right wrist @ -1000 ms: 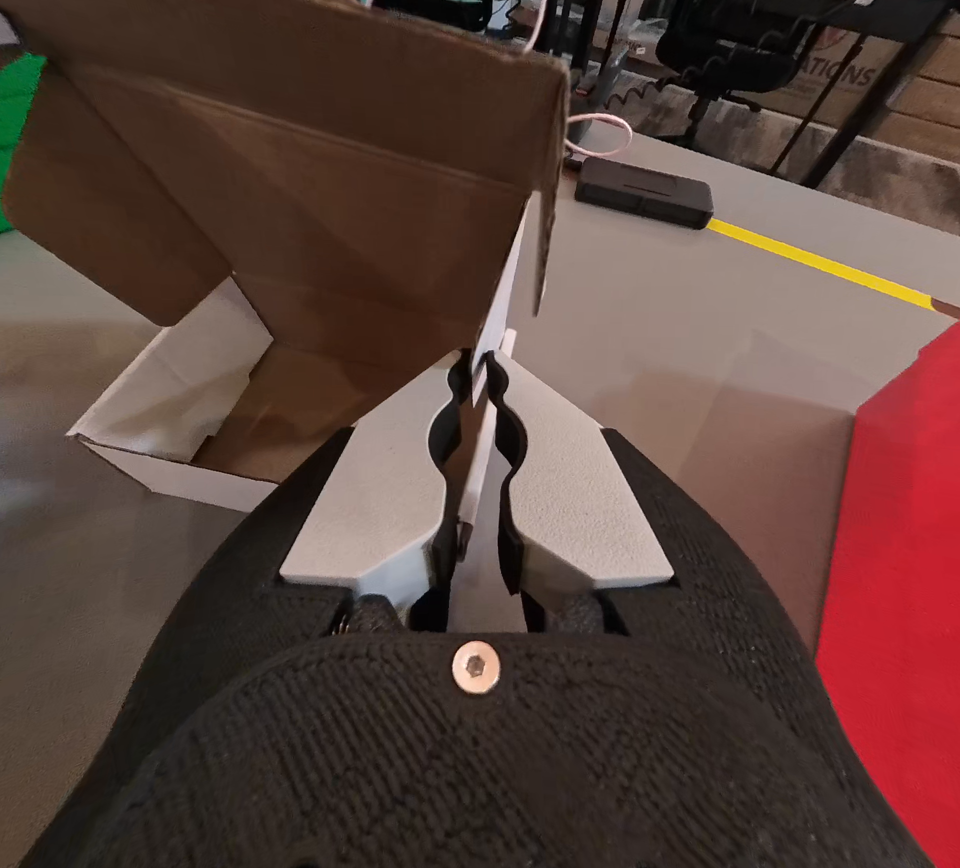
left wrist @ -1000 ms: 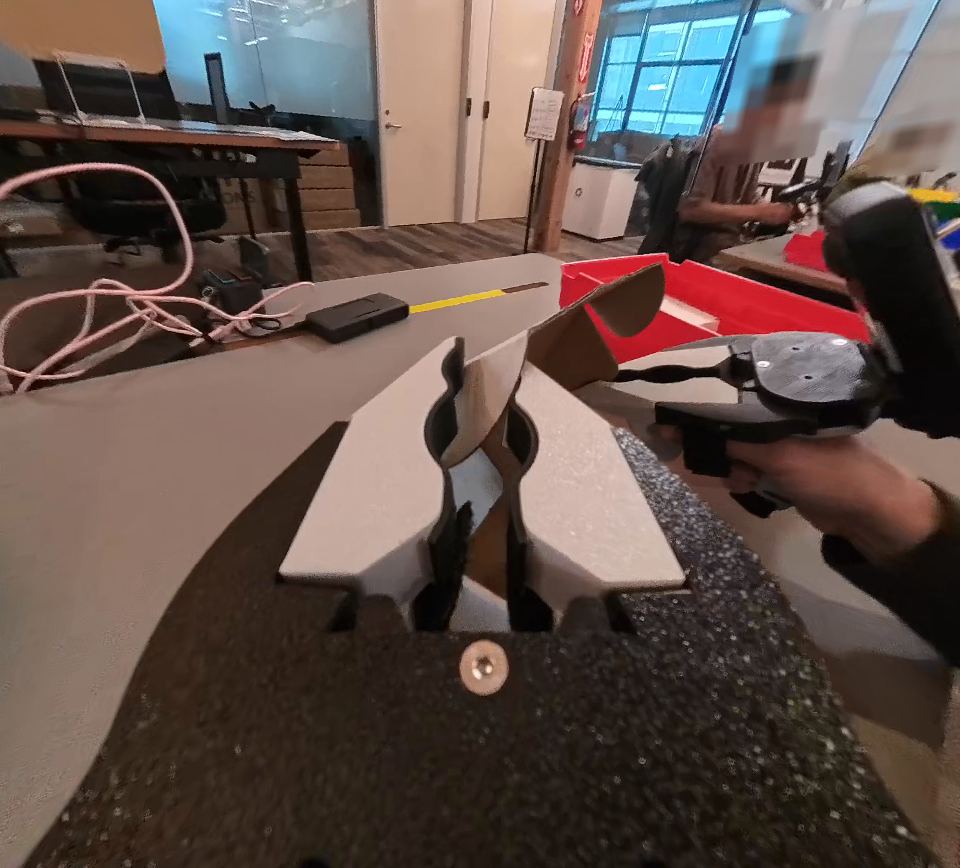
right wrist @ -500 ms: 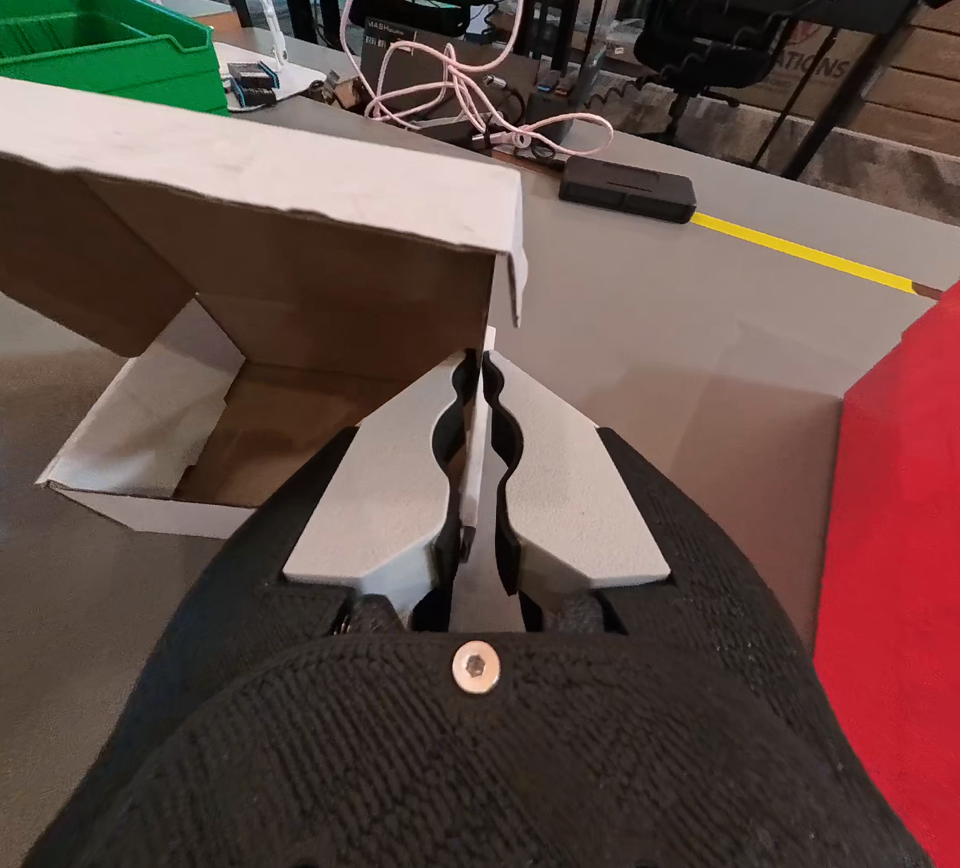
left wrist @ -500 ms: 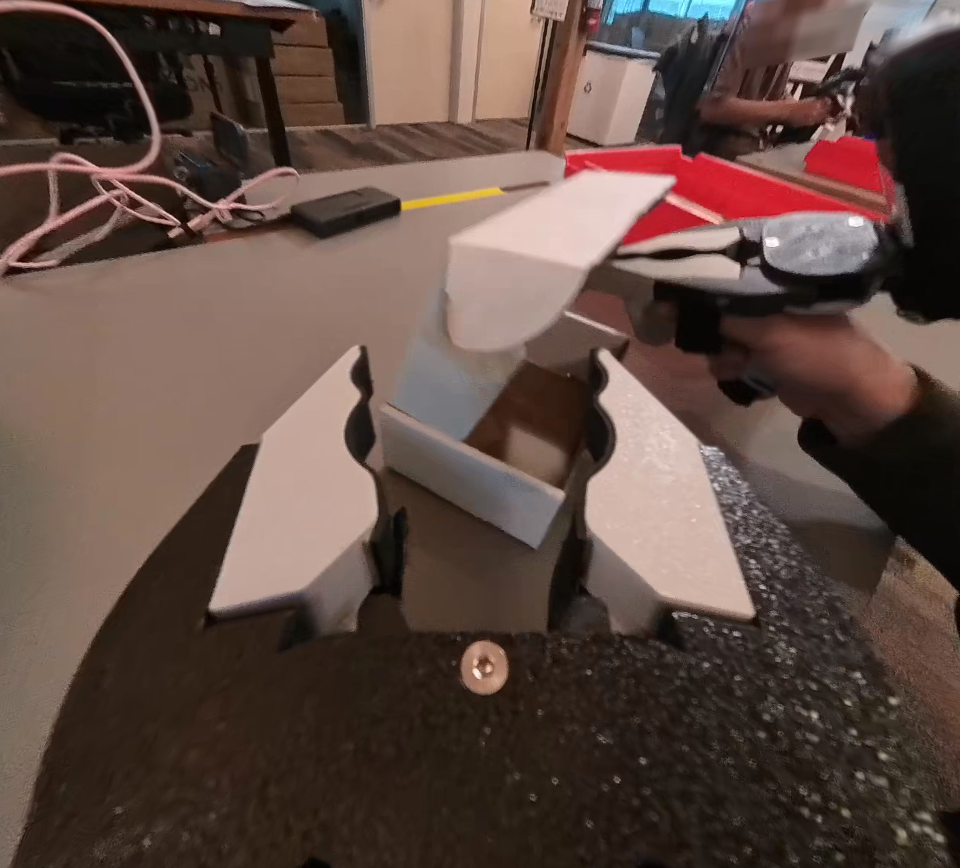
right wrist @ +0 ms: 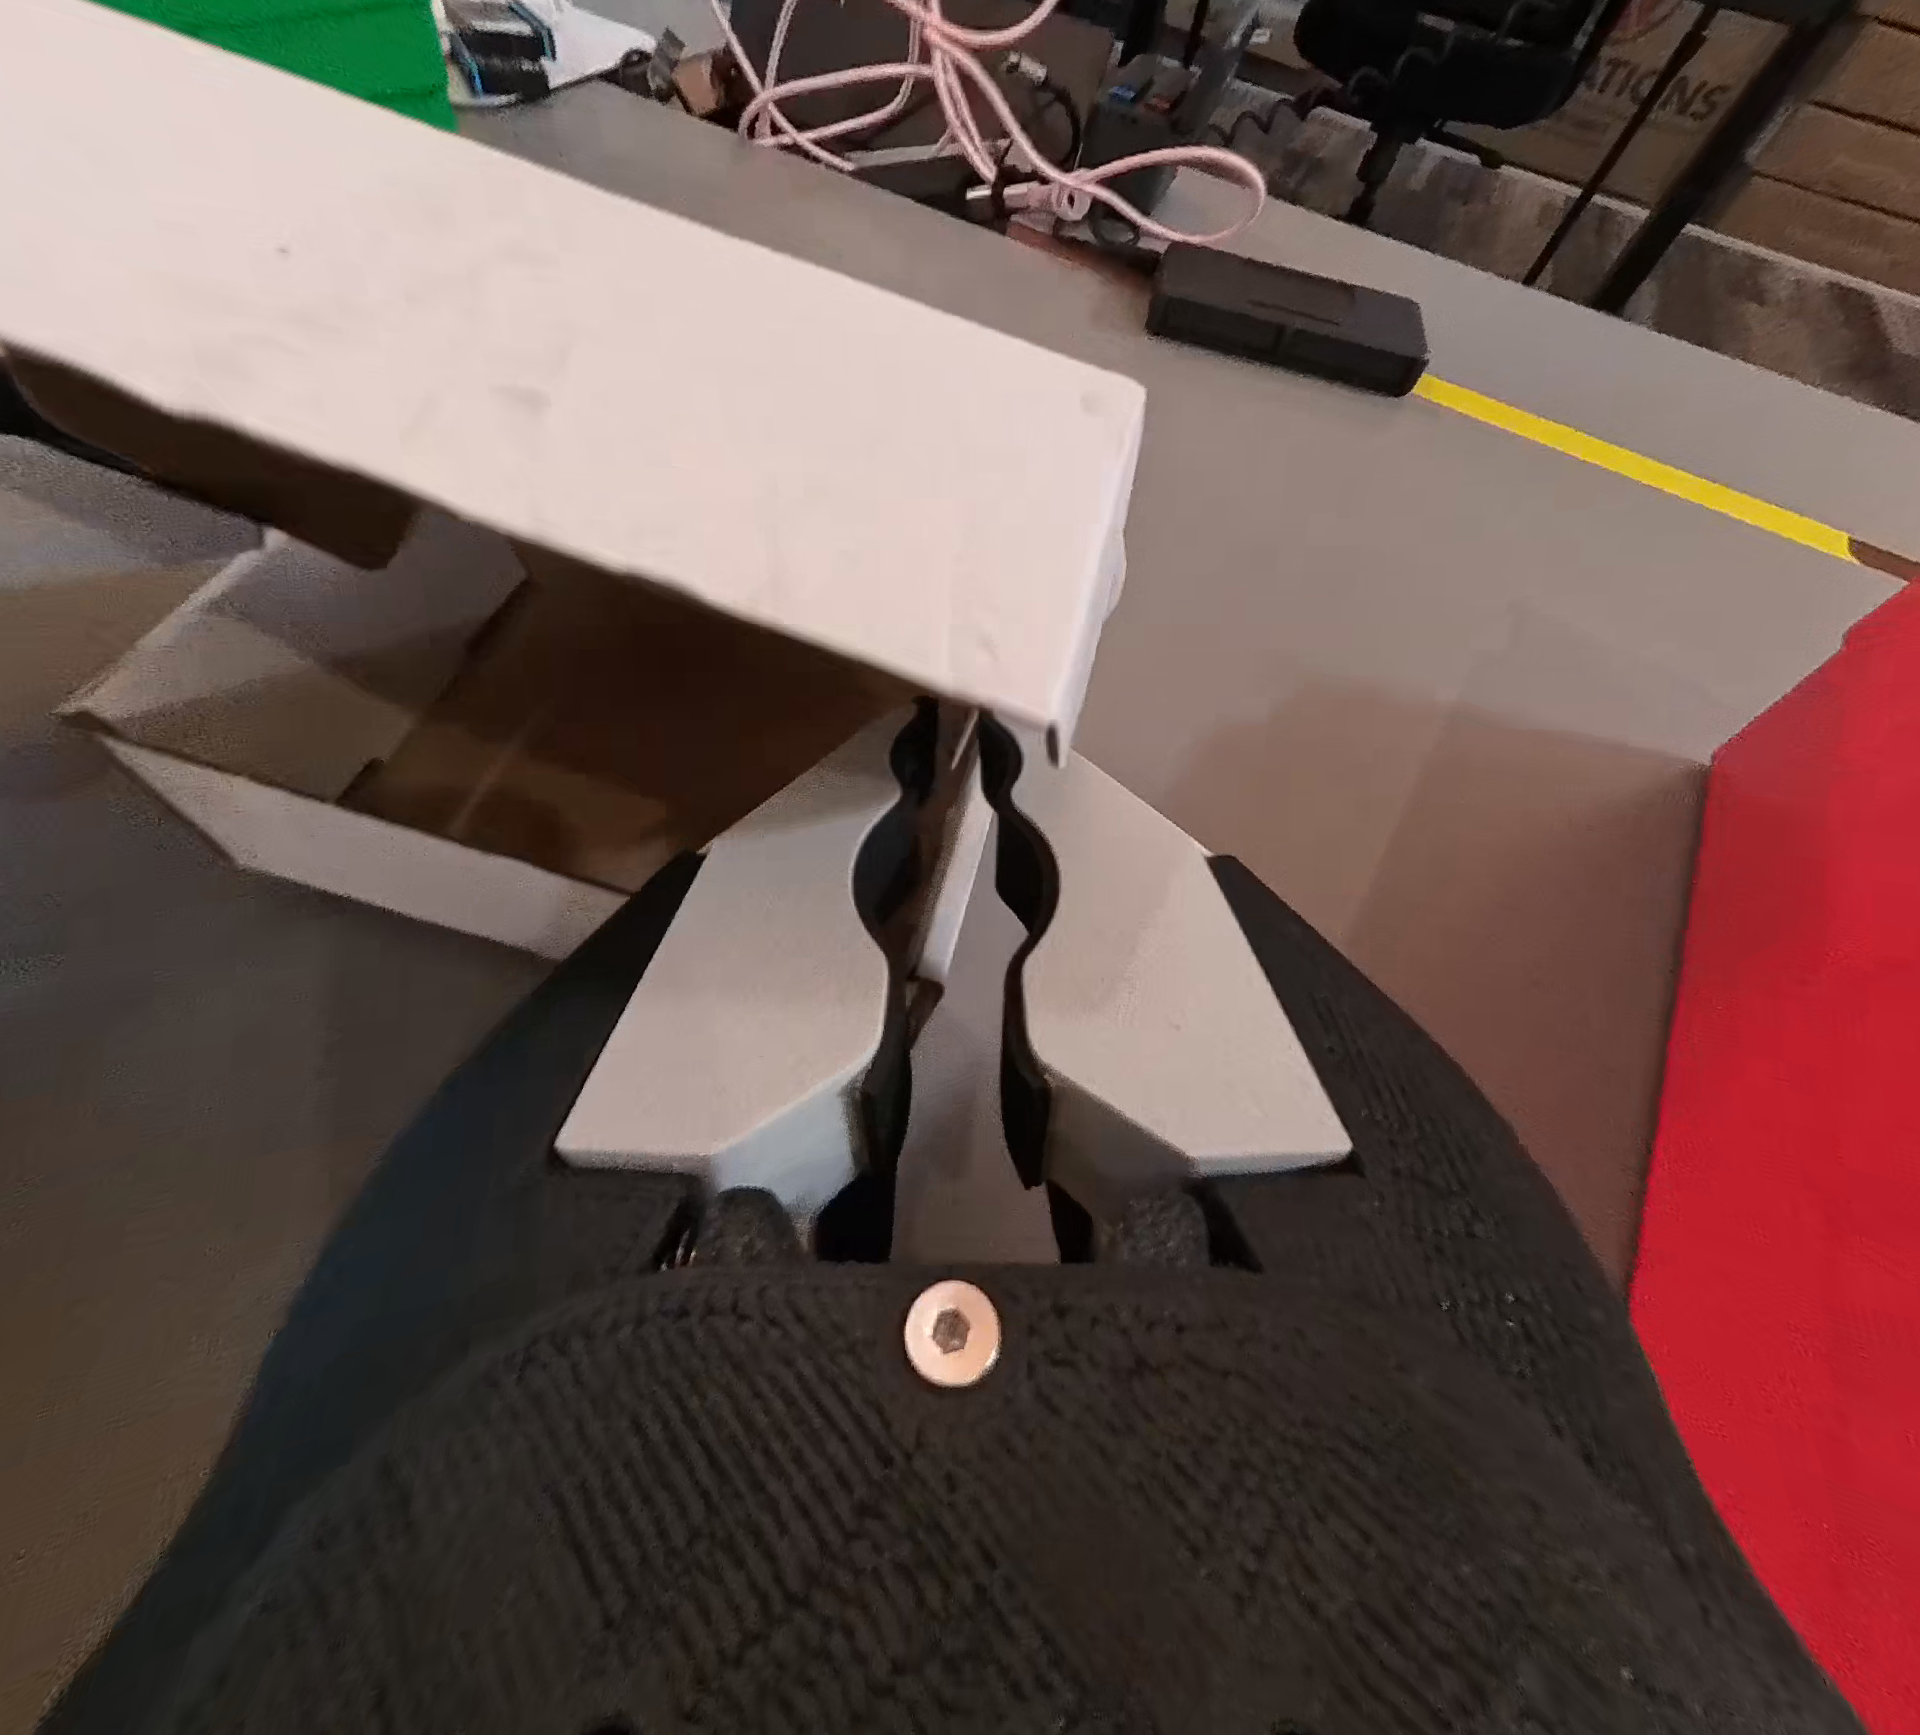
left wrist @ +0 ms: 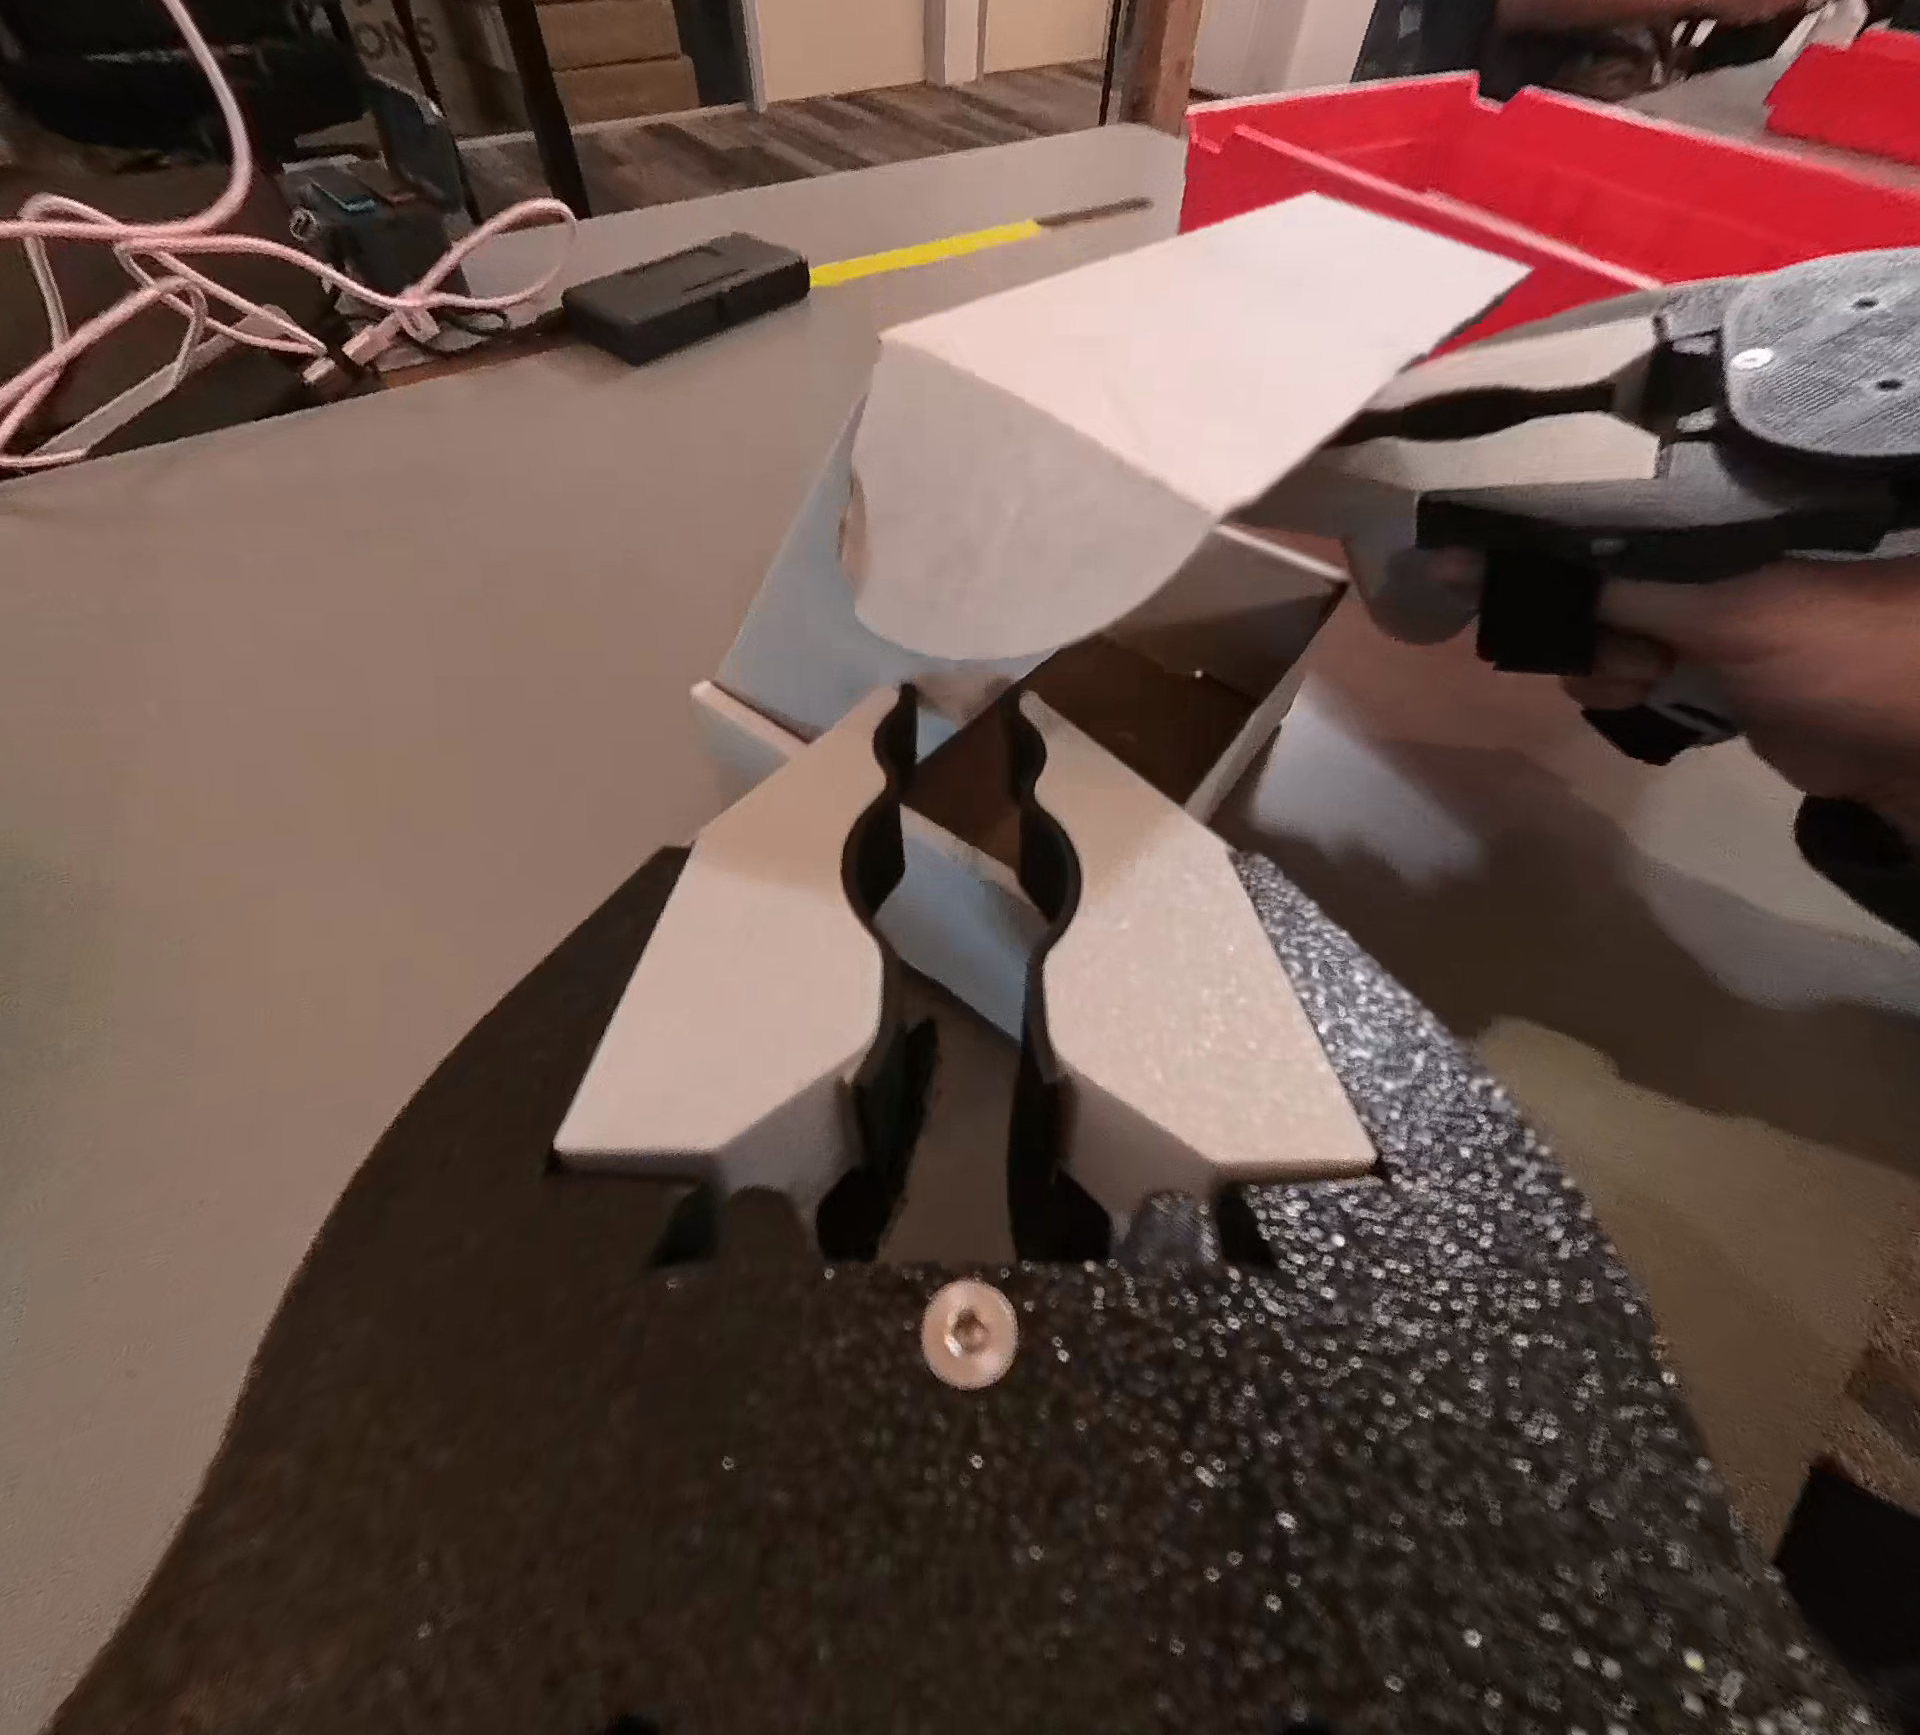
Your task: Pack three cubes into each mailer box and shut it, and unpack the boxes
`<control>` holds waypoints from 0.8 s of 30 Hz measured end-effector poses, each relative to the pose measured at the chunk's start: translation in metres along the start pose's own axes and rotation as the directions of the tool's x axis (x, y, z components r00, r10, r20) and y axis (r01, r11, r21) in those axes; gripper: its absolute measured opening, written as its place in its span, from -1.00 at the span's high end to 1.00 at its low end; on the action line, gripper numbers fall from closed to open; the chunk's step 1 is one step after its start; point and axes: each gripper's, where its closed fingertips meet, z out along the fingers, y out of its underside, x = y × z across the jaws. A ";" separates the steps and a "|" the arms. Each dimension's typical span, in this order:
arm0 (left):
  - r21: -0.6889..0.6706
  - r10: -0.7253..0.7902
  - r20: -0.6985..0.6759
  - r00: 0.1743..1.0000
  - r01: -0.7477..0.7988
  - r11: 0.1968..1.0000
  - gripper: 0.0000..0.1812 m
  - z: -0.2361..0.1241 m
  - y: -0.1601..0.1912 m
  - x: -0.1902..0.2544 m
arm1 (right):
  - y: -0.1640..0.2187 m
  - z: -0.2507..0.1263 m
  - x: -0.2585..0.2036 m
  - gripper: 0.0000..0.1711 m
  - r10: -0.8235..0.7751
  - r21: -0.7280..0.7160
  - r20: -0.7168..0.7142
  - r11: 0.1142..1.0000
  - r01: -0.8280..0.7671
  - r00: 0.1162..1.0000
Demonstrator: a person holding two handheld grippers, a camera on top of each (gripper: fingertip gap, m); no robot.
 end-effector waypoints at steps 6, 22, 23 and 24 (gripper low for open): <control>-0.030 0.006 -0.076 0.997 -0.008 1.000 0.51 -0.024 0.012 0.005 | 0.015 -0.007 -0.015 0.66 -0.012 -0.090 0.097 0.996 0.021 0.995; 0.246 0.748 0.039 0.663 -0.732 0.636 -0.24 -0.038 -0.036 0.054 | 0.019 -0.105 -0.016 0.30 -0.278 0.148 -0.051 0.948 0.283 0.959; 0.204 0.780 0.018 0.626 -0.766 0.610 -0.24 -0.028 -0.031 0.052 | 0.017 -0.105 -0.020 0.30 -0.302 0.162 -0.044 0.938 0.305 0.952; 0.158 0.799 0.003 0.602 -0.789 0.594 -0.24 -0.019 -0.026 0.049 | 0.016 -0.105 -0.025 0.29 -0.334 0.170 -0.037 0.927 0.335 0.942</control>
